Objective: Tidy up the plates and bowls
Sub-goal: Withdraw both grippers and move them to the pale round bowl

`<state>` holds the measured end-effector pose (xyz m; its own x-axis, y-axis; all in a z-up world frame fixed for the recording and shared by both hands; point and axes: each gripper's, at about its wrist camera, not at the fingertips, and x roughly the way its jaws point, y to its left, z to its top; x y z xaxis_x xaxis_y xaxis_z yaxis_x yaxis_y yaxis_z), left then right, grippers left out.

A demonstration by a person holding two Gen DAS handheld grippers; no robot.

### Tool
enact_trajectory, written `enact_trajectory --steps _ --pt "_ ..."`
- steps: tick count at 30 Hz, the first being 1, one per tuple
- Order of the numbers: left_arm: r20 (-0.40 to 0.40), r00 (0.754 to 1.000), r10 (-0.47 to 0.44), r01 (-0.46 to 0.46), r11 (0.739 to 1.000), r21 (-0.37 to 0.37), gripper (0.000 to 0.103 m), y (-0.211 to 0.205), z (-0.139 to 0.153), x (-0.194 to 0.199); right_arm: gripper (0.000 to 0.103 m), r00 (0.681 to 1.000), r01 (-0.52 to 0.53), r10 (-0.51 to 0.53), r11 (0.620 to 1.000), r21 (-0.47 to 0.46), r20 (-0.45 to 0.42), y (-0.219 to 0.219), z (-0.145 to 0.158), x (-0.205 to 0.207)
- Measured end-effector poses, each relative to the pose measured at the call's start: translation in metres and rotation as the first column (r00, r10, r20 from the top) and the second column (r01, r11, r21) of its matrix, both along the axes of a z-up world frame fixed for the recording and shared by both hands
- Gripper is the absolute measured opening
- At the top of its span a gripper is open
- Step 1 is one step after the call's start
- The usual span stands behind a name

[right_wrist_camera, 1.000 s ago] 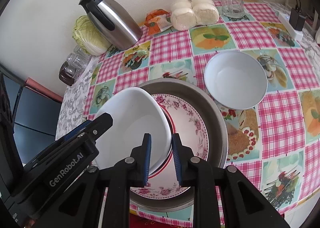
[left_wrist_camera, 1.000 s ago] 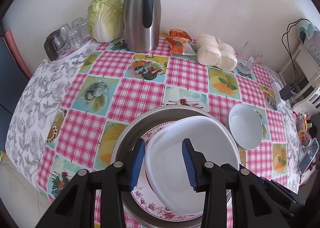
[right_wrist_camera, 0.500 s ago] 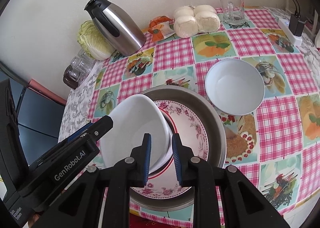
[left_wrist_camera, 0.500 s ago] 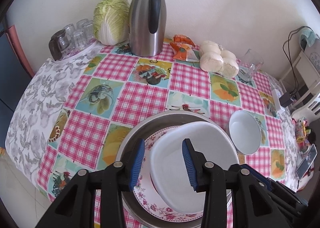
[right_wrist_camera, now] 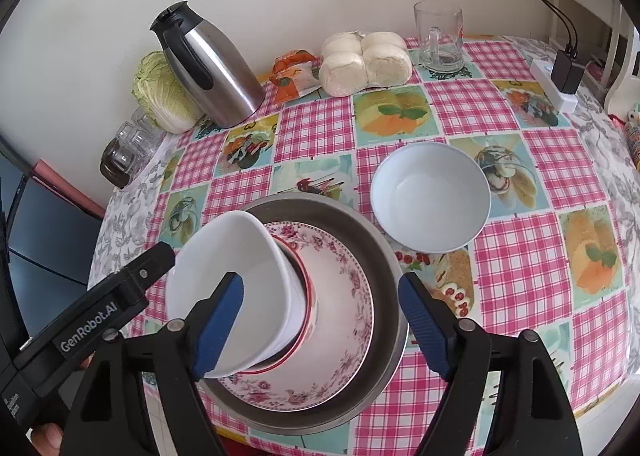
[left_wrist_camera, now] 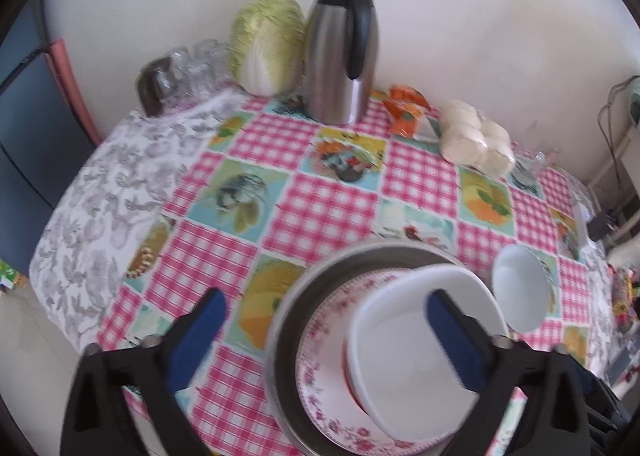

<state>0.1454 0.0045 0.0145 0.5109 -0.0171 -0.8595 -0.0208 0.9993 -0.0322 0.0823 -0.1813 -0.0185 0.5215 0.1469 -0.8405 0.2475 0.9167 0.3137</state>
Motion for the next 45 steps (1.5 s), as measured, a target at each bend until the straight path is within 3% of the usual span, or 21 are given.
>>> enact_trajectory --steps 7,18,21,25,33,40,45 --pt "0.061 0.995 0.077 -0.077 0.997 0.0 0.103 0.015 0.004 -0.002 0.097 0.999 0.024 -0.023 1.0 -0.019 0.029 -0.006 0.005 -0.002" --pt "0.121 0.989 0.084 -0.082 0.996 -0.018 0.103 0.003 0.013 -0.011 0.097 0.997 0.048 -0.046 0.998 -0.042 0.056 -0.025 0.014 -0.01" --pt "0.165 0.985 0.049 -0.051 0.999 0.006 0.103 -0.013 0.02 -0.016 0.097 0.995 0.073 -0.07 0.996 -0.056 0.067 -0.038 0.018 -0.015" --pt "0.166 0.986 -0.021 0.022 1.0 -0.006 0.103 -0.036 0.026 -0.017 0.097 0.991 0.119 -0.115 0.991 -0.057 0.074 -0.064 0.02 -0.024" --pt "0.157 0.965 -0.208 0.191 0.974 0.119 0.103 -0.111 0.028 -0.025 0.097 0.964 0.26 -0.256 0.963 -0.069 0.065 -0.131 0.019 -0.046" --pt "0.132 0.948 -0.288 0.278 0.956 0.09 0.103 -0.158 0.028 -0.021 0.097 0.934 0.357 -0.355 0.93 -0.083 0.047 -0.178 0.012 -0.063" --pt "0.086 0.945 -0.316 0.313 0.949 0.048 0.103 -0.178 0.02 -0.01 0.097 0.931 0.365 -0.364 0.928 -0.076 0.029 -0.191 0.005 -0.065"
